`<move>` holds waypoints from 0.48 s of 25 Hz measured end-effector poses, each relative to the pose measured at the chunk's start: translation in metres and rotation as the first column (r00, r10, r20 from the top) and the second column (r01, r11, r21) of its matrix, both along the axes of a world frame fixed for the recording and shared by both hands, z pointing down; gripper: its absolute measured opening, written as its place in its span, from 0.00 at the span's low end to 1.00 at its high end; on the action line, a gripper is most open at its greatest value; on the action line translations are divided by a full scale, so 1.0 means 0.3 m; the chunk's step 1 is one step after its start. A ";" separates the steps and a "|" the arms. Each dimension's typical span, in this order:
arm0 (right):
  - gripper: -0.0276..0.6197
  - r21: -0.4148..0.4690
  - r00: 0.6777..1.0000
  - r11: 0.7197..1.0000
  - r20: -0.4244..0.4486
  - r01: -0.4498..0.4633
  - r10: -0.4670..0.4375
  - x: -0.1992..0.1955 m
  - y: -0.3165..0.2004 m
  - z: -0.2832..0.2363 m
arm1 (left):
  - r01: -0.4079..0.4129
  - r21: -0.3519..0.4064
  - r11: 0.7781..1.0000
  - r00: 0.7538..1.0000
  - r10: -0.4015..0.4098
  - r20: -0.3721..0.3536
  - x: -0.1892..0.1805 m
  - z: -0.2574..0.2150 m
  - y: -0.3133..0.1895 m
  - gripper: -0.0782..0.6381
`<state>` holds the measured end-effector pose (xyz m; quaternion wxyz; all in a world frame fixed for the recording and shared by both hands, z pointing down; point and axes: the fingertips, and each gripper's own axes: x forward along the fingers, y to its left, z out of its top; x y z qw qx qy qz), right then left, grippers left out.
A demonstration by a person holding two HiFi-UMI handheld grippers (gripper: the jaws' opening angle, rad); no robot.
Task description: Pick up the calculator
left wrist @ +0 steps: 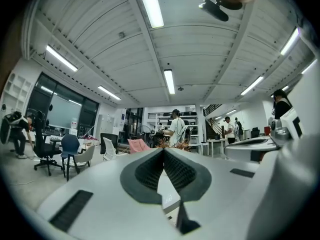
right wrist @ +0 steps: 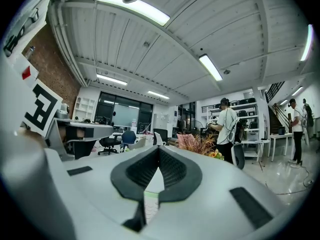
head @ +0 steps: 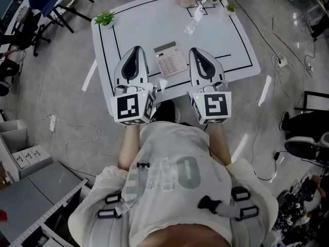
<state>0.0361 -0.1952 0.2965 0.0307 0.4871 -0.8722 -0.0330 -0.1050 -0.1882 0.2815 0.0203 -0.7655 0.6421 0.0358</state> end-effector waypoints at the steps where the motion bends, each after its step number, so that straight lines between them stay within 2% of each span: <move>1: 0.05 -0.001 1.000 1.000 0.001 0.000 0.000 0.003 -0.003 -0.002 | -0.003 0.006 1.000 1.000 0.003 0.001 0.004 -0.008 -0.003 0.14; 4: 0.05 -0.002 1.000 1.000 0.012 -0.004 0.004 0.011 -0.016 -0.009 | -0.021 0.026 0.999 1.000 0.021 -0.001 0.021 -0.033 -0.012 0.14; 12: 0.05 -0.005 1.000 1.000 0.023 -0.003 0.003 0.008 -0.029 0.003 | -0.070 0.033 0.997 0.997 0.069 0.047 0.048 -0.025 -0.019 0.14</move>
